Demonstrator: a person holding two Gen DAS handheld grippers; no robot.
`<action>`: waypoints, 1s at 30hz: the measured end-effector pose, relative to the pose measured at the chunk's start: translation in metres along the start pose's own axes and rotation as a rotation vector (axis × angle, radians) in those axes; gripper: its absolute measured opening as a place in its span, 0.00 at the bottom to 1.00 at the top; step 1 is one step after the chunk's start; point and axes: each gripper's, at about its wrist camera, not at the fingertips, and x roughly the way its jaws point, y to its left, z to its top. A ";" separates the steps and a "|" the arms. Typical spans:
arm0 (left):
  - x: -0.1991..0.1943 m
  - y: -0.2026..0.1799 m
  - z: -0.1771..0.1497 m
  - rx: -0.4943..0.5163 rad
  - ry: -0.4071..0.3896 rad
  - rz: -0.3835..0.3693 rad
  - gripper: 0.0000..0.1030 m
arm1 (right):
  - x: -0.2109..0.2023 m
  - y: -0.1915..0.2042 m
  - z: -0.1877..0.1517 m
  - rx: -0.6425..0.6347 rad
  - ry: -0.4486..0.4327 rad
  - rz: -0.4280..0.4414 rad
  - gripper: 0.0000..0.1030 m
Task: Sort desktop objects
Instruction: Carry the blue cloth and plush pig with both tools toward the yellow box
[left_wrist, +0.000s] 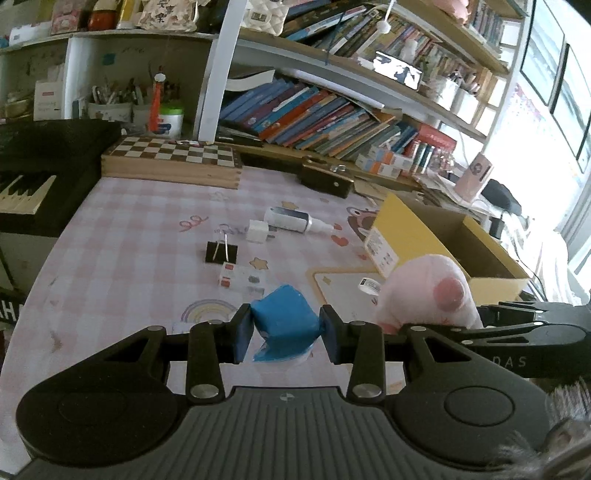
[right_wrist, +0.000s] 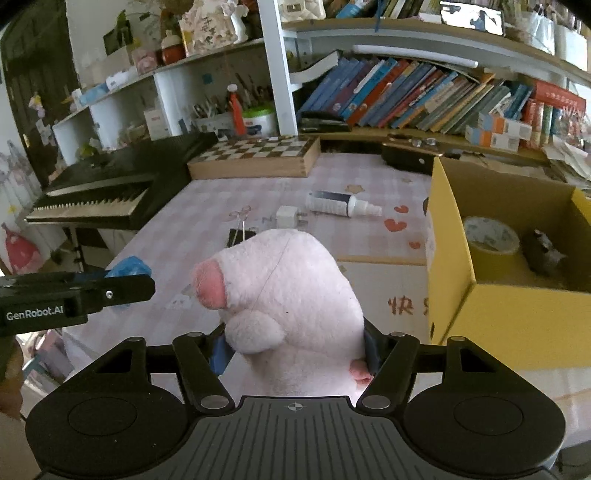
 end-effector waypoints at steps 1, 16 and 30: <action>-0.005 0.000 -0.003 0.002 0.000 -0.005 0.35 | -0.004 0.002 -0.003 -0.001 0.001 -0.004 0.65; -0.053 0.003 -0.038 0.034 0.018 -0.060 0.35 | -0.041 0.030 -0.051 0.035 0.045 -0.050 0.65; -0.063 -0.011 -0.057 0.120 0.074 -0.172 0.35 | -0.071 0.035 -0.091 0.126 0.069 -0.125 0.65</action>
